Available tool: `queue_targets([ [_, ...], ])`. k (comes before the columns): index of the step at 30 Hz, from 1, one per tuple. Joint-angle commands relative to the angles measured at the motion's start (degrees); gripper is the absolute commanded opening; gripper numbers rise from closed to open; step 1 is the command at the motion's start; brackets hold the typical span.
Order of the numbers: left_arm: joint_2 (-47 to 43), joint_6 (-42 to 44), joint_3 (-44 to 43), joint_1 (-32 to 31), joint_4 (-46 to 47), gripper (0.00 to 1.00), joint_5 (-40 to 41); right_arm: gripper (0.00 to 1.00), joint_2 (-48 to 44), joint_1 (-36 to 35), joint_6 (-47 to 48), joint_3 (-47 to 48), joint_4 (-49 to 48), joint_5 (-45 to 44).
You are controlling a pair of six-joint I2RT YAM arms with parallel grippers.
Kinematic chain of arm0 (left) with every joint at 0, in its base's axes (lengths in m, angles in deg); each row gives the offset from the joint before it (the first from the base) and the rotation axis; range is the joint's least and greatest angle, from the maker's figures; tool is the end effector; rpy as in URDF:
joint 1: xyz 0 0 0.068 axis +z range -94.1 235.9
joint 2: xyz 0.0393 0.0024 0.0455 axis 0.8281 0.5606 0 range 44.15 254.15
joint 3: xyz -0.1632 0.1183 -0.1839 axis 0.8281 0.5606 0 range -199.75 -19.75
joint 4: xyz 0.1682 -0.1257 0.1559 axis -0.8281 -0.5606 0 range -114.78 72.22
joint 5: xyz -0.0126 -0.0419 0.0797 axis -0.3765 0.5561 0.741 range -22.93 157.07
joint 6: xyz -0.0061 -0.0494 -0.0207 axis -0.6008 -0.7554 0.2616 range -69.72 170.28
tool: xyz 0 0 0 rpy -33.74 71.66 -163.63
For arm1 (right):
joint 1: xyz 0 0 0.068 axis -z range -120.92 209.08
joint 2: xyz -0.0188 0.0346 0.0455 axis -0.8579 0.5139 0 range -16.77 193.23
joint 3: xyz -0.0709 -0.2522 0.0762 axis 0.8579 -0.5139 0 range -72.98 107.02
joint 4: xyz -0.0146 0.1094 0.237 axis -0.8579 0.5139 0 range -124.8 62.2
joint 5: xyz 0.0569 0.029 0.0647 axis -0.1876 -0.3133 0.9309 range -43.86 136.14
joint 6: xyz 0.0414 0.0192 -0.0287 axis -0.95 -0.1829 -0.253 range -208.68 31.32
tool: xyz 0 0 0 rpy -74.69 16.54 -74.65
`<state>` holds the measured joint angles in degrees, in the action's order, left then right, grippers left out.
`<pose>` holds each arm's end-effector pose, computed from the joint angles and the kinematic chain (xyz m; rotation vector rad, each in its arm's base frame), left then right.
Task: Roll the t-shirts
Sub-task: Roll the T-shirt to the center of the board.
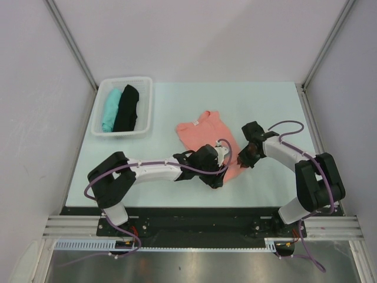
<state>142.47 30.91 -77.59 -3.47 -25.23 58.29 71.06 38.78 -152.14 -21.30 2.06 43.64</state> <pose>0.1771 -0.3098 0.1803 0.9460 2.3783 -0.7761 0.2587 0.0940 0.1765 1.0689 2.6767 0.2406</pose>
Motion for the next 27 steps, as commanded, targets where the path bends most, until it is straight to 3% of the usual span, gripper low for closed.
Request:
queue_targets([
  [1,-2.26,1.8,0.8,-1.79,0.85,0.61,2.36,0.0,2.08,-0.1,-1.66,2.63,0.22,-2.86],
  [5,-1.91,1.36,1.68,-2.06,1.2,0.59,5.43,0.0,3.31,-0.1,-1.67,3.69,0.75,-2.6],
  [7,-1.56,1.18,1.95,-2.15,1.38,0.51,6.58,0.0,3.84,-0.1,-1.67,3.86,0.76,-2.51],
  [8,-1.21,0.83,2.03,-2.15,1.38,0.45,6.75,0.01,3.92,-0.18,-1.49,3.87,0.58,-2.42],
  [9,-0.51,0.74,1.95,-1.98,1.55,0.26,6.93,0.03,4.1,-0.01,-1.4,3.95,0.67,-2.33],
  [12,-0.06,-0.92,3.0,-0.75,4.0,0.02,1.69,0.16,3.58,0.43,-0.44,3.95,0.76,-2.33],
  [13,-0.06,-1.62,4.04,-0.22,5.93,0.0,0.26,0.23,3.14,0.6,0.35,3.95,0.76,-2.33],
  [14,-0.15,-3.28,4.58,1.0,6.82,0.0,-1.49,0.37,2.79,0.69,0.97,3.95,0.58,-2.51],
  [16,0.11,-4.79,5.98,2.24,10.22,0.0,-7.01,0.51,0.95,1.22,3.07,3.95,0.05,-2.59],
  [17,0.38,-6.45,6.34,3.38,11.04,0.0,-8.87,0.66,0.07,1.22,3.69,3.95,-0.12,-2.77],
  [19,1.34,-8.04,7.13,4.44,13.23,0.0,-14.22,0.77,-2.73,1.22,4.92,3.95,-0.3,-3.65],
  [23,2.66,-12.69,7.75,6.55,15.79,0.0,-20.38,0.77,-8.18,0.79,7.64,3.34,-0.74,-4.44],
  [27,4.07,-15.78,7.83,8.31,17.02,0.0,-24.44,0.65,-14.87,-1.67,9.75,-0.86,-3.98,-5.14],
])
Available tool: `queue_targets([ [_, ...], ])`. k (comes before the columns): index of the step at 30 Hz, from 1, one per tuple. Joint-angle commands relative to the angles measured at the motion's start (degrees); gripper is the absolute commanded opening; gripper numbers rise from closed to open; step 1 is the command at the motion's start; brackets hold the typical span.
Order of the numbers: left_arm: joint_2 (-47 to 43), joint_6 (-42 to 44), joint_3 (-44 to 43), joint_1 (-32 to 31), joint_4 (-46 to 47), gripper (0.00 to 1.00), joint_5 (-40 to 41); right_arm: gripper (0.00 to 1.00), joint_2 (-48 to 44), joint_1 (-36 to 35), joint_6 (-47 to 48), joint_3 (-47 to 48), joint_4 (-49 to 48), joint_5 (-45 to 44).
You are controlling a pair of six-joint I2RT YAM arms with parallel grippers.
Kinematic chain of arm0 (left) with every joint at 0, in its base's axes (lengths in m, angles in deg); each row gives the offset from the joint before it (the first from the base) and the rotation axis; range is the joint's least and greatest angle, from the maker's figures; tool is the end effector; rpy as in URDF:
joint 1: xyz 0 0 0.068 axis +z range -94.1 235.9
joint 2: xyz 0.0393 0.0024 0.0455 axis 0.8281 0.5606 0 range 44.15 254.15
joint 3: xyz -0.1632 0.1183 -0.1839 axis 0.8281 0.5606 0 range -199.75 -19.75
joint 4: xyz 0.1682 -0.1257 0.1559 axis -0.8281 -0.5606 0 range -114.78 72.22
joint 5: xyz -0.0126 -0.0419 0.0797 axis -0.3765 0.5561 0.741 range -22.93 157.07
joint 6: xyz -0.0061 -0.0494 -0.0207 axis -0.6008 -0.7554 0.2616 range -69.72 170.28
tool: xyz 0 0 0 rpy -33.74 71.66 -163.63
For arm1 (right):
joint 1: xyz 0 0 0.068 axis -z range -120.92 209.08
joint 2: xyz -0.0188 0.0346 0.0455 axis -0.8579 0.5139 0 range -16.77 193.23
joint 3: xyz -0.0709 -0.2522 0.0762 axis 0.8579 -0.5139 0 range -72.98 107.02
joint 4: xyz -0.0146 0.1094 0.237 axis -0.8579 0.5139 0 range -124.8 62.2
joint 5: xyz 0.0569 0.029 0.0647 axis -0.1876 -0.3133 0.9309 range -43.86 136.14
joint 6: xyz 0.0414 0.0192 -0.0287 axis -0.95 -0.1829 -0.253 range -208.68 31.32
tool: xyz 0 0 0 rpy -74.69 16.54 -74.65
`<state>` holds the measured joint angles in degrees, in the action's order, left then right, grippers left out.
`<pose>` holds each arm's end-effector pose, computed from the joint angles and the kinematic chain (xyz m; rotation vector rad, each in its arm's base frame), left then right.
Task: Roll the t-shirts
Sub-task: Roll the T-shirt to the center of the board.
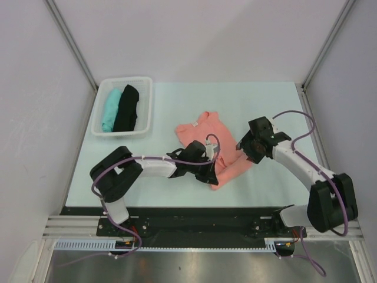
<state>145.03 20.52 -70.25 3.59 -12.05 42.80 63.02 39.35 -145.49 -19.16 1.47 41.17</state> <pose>0.2012 -0.2844 0.1475 0.7322 2.4864 -1.1269 0.2559 0.0885 0.2232 0.8830 2.5418 0.3202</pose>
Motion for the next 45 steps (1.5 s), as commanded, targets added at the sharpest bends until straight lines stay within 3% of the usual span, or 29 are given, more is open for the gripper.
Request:
queue_targets([
  [1,1.77,-6.79,0.66,1.51,4.19,0.0,-9.73,0.59,-8.06,-4.07,3.38,-3.98,-4.01,-2.93],
  [7,3.53,-9.88,0.75,4.06,4.28,0.0,-12.64,0.25,-13.78,-11.73,3.12,-8.64,-4.02,-7.94],
  [13,5.2,-11.02,0.58,4.94,4.54,0.0,-14.05,0.14,-14.4,-16.74,1.97,-11.72,-3.74,-10.41],
  [24,5.64,-10.94,-0.03,5.47,4.2,0.03,-13.61,0.12,-6.32,-17.45,2.41,-11.55,-11.48,-8.92],
  [27,4.77,-9.54,-0.82,5.56,2.36,0.15,-12.38,0.12,-4.12,-15.96,3.2,-11.2,-13.33,-7.95],
  [28,4.42,-9.27,-1.0,5.56,1.83,0.26,-12.03,0.12,-3.42,-15.09,3.46,-11.11,-13.68,-7.25],
  [31,2.48,-7.07,-1.97,5.56,-1.16,0.43,-10.01,0.12,-1.74,-14.03,4.17,-10.41,-14.91,-6.02],
  [34,-0.94,-4.53,-3.02,5.56,-4.85,0.5,-6.85,0.12,-0.34,-12.97,4.7,-9.36,-15.62,-4.96],
  [38,-7.26,-0.22,-4.51,5.29,-14.23,0.53,1.22,0.12,1.86,-11.04,5.58,-7.51,-15.62,-2.68],
  [41,-12.27,4.35,-6.8,3.45,-21.0,0.58,12.38,0.12,3.53,-10.34,5.93,-6.28,-15.53,-1.18],
  [45,-15.36,9.79,-9.26,-2.59,-22.61,0.63,22.67,0.13,5.73,-9.19,6.45,-5.48,-16.05,1.28],
])
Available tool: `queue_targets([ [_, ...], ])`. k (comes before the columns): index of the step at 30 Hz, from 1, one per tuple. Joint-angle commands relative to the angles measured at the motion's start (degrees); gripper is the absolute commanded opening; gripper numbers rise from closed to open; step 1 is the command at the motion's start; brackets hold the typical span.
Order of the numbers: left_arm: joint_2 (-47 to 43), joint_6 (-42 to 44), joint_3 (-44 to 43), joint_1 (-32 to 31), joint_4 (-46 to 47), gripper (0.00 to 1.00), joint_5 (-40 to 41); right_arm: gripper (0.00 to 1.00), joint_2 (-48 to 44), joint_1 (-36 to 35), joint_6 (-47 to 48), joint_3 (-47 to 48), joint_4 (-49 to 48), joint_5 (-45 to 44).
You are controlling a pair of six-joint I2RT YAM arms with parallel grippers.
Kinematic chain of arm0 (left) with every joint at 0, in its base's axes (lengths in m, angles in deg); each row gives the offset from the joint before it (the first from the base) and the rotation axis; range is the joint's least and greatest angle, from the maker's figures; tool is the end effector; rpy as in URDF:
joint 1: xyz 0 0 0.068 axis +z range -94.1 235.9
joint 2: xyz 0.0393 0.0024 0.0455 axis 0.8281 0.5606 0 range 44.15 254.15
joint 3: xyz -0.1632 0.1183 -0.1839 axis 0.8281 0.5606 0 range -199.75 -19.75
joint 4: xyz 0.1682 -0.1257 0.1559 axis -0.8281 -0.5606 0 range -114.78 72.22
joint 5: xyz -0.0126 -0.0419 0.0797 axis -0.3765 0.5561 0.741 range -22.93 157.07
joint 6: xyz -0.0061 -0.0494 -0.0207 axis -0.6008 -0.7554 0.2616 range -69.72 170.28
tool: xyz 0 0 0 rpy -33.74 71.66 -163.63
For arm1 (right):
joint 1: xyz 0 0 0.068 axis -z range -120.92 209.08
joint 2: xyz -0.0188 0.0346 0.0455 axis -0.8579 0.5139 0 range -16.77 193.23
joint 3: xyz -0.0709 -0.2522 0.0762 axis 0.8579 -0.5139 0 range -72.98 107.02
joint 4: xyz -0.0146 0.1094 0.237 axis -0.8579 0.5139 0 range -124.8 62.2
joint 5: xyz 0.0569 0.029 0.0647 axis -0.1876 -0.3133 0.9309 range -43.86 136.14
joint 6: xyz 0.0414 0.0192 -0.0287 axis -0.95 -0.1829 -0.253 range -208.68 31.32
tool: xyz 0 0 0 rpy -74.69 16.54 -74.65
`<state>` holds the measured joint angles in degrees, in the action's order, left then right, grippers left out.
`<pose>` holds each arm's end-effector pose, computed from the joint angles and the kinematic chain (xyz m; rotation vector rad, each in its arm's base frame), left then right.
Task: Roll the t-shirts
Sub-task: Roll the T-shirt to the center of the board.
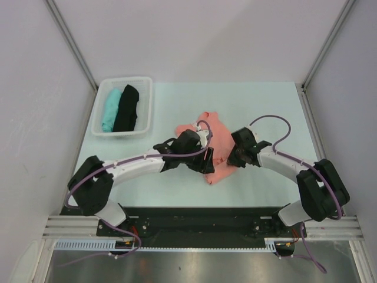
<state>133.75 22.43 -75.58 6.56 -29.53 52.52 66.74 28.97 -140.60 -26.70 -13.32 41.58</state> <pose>0.2090 -0.2571 0.2138 0.6036 2.4696 -0.9010 0.2423 0.1372 0.1819 0.5303 2.5958 0.4073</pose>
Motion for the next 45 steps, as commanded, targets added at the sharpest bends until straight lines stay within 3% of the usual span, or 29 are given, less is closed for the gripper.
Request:
queue_targets([
  [1,-3.74,8.86,-4.37,-6.98,-5.04,0.64,16.79,0.13,2.71,1.28,1.56,2.14,-1.43,1.65],
  [9,4.08,16.16,-7.18,-17.27,-1.0,0.64,30.09,0.12,4.74,2.33,1.38,2.32,-1.96,3.94],
  [21,17.53,22.05,-11.57,-22.55,0.94,0.69,48.63,0.22,4.21,3.48,1.21,2.32,-2.05,7.89],
  [26,20.79,24.08,-12.63,-23.7,-0.11,0.6,51.11,0.22,2.63,4.35,1.73,2.32,-0.82,7.98],
  [28,20.44,24.16,-12.46,-23.7,-0.12,0.39,48.49,0.28,1.58,4.88,1.91,2.32,0.05,7.72],
  [30,19.48,23.9,-12.11,-23.52,0.14,0.13,45.24,0.41,-0.79,5.23,2.79,2.32,1.11,6.5],
  [32,17.72,22.94,-11.49,-23.34,0.67,0.0,39.53,0.57,-4.03,6.02,3.49,2.23,3.83,4.57],
  [35,14.99,19.61,-10.35,-23.34,1.81,0.0,28.29,0.68,-9.73,9.0,4.02,0.57,6.65,4.56],
  [38,13.58,14.95,-10.0,-23.34,2.78,0.0,19.4,0.71,-17.02,12.08,4.37,-2.59,10.24,4.56],
  [45,14.19,6.6,-10.09,-21.33,5.33,0.0,6.47,0.59,-33.04,13.67,3.41,-10.15,18.77,1.75],
])
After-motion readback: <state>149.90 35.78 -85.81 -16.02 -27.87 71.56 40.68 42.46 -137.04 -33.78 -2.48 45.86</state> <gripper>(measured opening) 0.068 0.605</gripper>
